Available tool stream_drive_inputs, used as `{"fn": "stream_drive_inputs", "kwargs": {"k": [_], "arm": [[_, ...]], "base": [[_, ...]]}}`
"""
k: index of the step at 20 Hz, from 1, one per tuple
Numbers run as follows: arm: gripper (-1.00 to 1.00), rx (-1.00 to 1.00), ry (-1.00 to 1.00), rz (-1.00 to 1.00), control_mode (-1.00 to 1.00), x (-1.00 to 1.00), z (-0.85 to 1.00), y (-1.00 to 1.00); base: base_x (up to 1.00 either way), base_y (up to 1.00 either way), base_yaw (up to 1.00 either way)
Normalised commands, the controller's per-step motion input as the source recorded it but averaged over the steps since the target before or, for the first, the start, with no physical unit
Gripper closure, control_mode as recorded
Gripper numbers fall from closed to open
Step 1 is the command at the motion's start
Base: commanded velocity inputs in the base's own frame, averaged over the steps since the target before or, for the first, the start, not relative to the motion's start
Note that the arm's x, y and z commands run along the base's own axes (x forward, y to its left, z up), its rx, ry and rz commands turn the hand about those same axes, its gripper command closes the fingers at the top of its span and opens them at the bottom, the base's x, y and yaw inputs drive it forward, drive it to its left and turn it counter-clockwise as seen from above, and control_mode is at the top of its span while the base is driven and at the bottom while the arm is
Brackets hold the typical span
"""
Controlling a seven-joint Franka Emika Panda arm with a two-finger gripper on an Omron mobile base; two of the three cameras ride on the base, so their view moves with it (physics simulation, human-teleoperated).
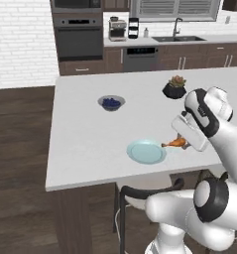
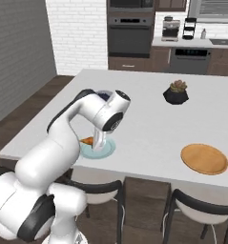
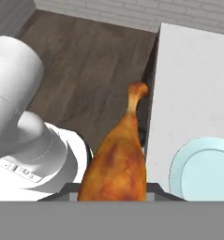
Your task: Pick the chicken drumstick and avocado from their plates and place them in the bowl. Then put the bowl in the fridge.
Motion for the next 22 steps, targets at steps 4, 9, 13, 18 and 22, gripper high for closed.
{"fn": "stream_drive_inputs", "kwargs": {"k": [4, 9, 13, 18, 22], "arm": [[1.0, 0.0, 0.0, 0.0, 1.0, 0.0, 0.0, 0.0], [1.0, 0.0, 0.0, 0.0, 1.0, 0.0, 0.0, 0.0], [1.0, 0.0, 0.0, 0.0, 1.0, 0.0, 0.0, 0.0], [1.0, 0.0, 0.0, 0.0, 1.0, 0.0, 0.0, 0.0], [1.0, 0.0, 0.0, 0.0, 1.0, 0.0, 0.0, 0.0]], "base": [[-0.6, -1.0, 0.05], [-0.36, -1.0, 0.07], [-0.12, -1.0, 0.05], [0.0, -1.0, 0.06], [0.11, -1.0, 0.05]]}}
